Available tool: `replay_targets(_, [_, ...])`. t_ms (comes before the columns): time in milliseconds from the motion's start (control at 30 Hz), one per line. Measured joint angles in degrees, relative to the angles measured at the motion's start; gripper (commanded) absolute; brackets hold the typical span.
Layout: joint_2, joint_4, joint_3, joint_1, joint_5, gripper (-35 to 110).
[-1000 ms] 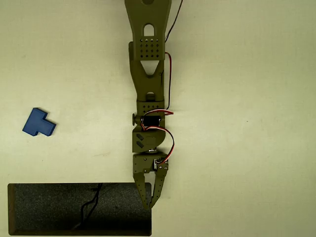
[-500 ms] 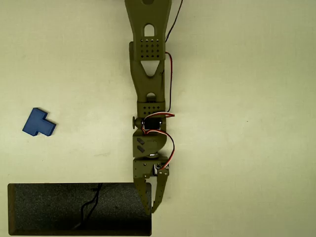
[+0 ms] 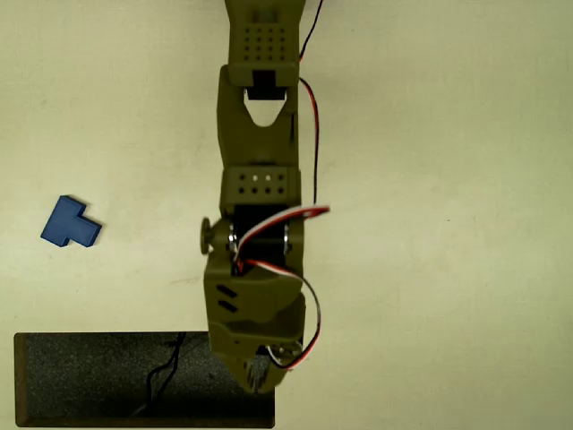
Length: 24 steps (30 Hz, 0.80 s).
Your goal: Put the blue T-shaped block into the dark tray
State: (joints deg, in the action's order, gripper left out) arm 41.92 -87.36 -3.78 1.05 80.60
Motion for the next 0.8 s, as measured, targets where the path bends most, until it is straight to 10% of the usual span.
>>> replay_targets(267, [24.5,-11.1,46.1,-7.4,4.0,0])
replay_targets(800, [22.9,26.8,77.6,-45.9,49.8,0])
